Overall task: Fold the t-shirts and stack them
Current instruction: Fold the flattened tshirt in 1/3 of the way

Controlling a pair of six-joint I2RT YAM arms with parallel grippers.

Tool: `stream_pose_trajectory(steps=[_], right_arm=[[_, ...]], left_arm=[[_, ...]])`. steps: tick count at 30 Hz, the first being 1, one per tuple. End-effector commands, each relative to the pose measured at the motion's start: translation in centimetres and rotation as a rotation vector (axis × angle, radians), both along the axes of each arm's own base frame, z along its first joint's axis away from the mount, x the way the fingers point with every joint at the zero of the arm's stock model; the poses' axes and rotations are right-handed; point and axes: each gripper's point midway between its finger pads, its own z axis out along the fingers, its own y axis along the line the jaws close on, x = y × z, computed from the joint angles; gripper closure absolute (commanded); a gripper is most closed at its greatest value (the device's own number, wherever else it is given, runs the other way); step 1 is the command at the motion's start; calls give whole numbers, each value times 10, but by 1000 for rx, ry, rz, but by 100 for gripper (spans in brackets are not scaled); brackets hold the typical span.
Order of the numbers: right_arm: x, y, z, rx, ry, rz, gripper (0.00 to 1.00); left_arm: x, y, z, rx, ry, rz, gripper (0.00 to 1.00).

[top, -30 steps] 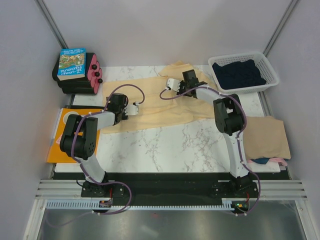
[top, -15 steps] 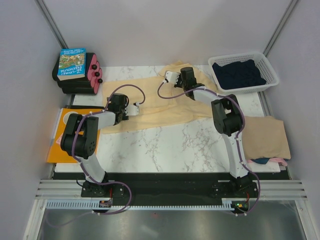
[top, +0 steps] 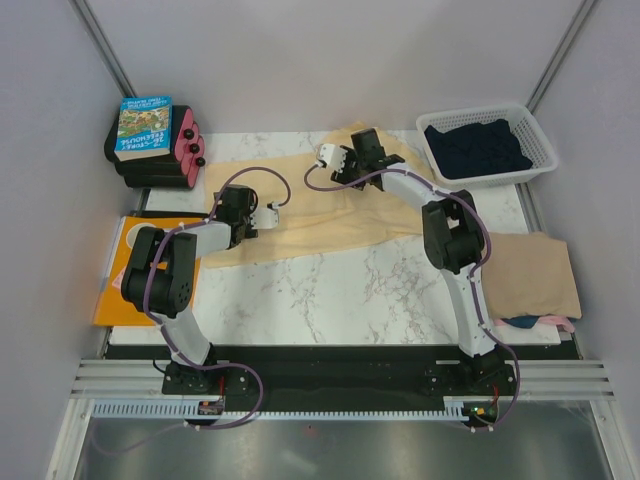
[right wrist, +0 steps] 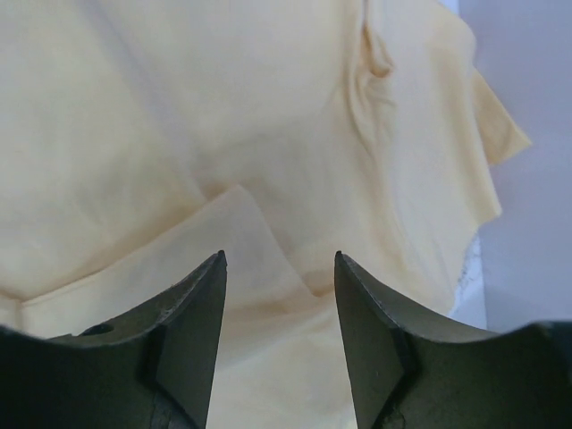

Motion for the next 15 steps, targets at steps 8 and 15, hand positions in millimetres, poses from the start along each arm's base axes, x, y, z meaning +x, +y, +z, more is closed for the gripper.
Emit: stream_pose_trajectory(steps=[8, 15], right_arm=[[-18, 27, -7, 65, 114, 54, 41], [-19, 26, -24, 48, 138, 44, 43]], left_arm=[[8, -7, 8, -33, -36, 11, 10], [6, -6, 9, -33, -37, 14, 10]])
